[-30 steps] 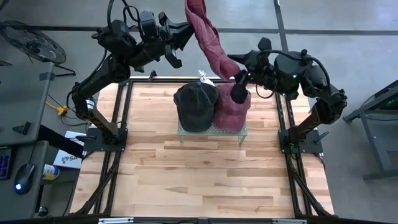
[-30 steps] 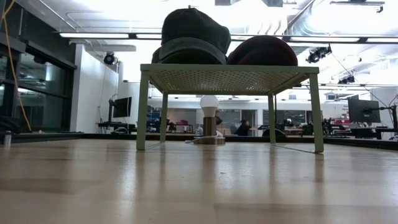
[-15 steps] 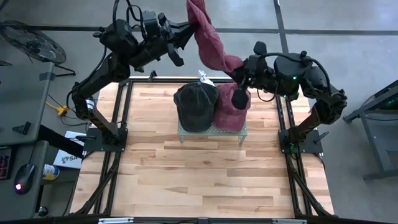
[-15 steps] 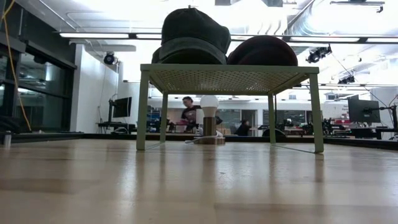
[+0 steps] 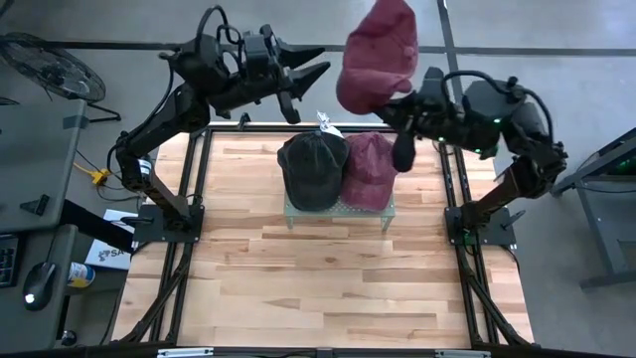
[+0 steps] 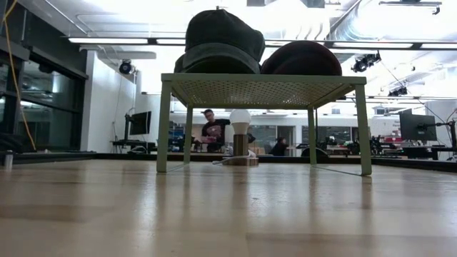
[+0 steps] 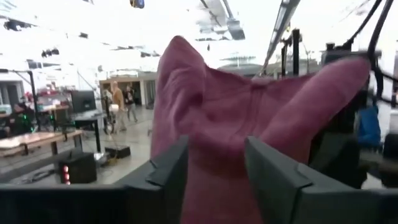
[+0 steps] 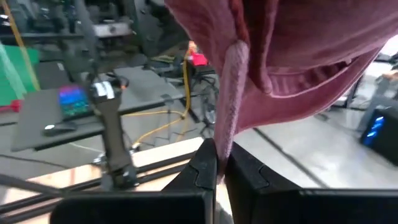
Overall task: Pick & Place hat
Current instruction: Stack the red cap on top of the red cap on the shelf
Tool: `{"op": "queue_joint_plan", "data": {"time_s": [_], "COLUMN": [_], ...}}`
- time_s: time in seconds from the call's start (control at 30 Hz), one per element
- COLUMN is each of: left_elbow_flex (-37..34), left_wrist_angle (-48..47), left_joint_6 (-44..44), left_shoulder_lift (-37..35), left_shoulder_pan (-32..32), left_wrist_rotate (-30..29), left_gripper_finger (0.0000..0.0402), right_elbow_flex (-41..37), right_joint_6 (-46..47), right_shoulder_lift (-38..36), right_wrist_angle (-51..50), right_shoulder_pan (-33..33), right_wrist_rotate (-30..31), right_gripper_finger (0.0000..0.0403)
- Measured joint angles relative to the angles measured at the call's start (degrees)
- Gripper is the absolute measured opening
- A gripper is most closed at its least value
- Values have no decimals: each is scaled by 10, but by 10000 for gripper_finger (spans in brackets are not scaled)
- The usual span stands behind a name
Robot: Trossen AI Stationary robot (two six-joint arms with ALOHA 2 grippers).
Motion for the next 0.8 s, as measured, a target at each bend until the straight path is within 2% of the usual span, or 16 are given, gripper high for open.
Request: {"op": "queue_joint_plan", "data": {"time_s": [0.17, 0.4, 0.63, 0.8], "left_elbow_flex": [0, 0, 0, -1], "left_wrist_angle": [-59, -157, -139, -100], "left_joint_6": [1, -30, -126, -160], "left_shoulder_lift": [-1, 24, 77, 110], "left_shoulder_pan": [0, 1, 8, 8], "left_wrist_rotate": [0, 33, 155, 174], "left_gripper_finger": [191, 201, 201, 198], "right_elbow_flex": [0, 0, 1, 1], "right_joint_6": [42, 80, 98, 130], "right_shoulder_lift": [-28, -71, -99, -104], "right_wrist_angle": [-38, -124, -203, -273], "right_shoulder_pan": [21, 57, 76, 75], "right_wrist_rotate": [-23, -36, -37, -32], "right_gripper_finger": [7, 7, 7, 7]}}
